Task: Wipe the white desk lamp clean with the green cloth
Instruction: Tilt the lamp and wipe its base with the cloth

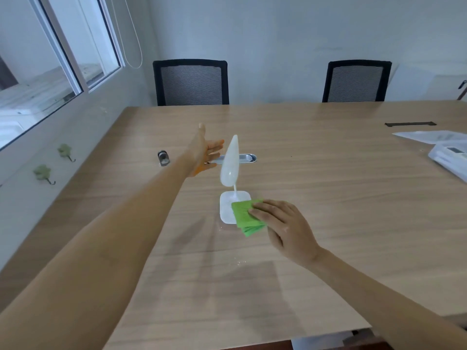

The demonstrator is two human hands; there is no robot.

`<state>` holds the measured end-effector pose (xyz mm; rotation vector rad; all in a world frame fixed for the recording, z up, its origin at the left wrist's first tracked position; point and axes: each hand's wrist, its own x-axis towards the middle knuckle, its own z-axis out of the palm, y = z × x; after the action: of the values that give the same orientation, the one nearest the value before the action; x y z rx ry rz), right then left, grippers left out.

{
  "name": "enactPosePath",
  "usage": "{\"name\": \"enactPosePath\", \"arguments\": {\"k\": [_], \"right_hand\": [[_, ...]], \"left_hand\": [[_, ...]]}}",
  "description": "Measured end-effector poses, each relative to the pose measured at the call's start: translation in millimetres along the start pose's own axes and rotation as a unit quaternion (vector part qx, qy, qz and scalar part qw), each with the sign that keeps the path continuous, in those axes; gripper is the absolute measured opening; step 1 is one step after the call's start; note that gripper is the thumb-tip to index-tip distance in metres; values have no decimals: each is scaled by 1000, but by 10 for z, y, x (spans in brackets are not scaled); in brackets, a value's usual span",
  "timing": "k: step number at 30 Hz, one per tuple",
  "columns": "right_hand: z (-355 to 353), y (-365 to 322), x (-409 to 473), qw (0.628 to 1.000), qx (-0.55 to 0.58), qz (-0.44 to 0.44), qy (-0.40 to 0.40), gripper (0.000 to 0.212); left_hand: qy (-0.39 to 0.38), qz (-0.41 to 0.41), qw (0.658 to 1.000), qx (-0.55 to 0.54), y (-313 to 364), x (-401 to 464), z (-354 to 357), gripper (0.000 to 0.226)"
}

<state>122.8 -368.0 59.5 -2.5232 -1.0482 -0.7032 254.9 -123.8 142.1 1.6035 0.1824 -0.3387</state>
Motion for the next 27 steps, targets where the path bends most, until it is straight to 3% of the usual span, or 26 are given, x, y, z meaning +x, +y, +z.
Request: {"name": "enactPosePath", "arguments": {"k": [2,4,6,9,12,16,19,24,27], "right_hand": [[200,114,-42,998,-15,50,-46,45],[385,206,-40,991,-15,102,-87,49],[559,307,18,982,-4,155,-111,54],[750,436,180,977,9,183,-112,57],[922,489,390,981,16,151,-117,56],[1173,531,565,977,20,116,-176,54],[1296,601,558,965,22,136,-221,58],[1307,584,452,968,34,132,-212,60],[1191,523,271,974,40,81,-208,58]], "left_hand": [[40,0,986,161,-297,51,-81,71],[63,18,929,365,-657,124,-186,59],[42,32,873,485,-1009,149,-245,67],[-11,27,856,516,-1372,185,-262,85],[-34,55,828,557,-1564,297,-228,90],[-64,87,803,586,-1672,424,-176,83],[-86,96,810,572,-1715,477,-152,75],[-69,114,798,587,-1694,500,-170,77],[-71,114,785,605,-1643,502,-168,74]]}}
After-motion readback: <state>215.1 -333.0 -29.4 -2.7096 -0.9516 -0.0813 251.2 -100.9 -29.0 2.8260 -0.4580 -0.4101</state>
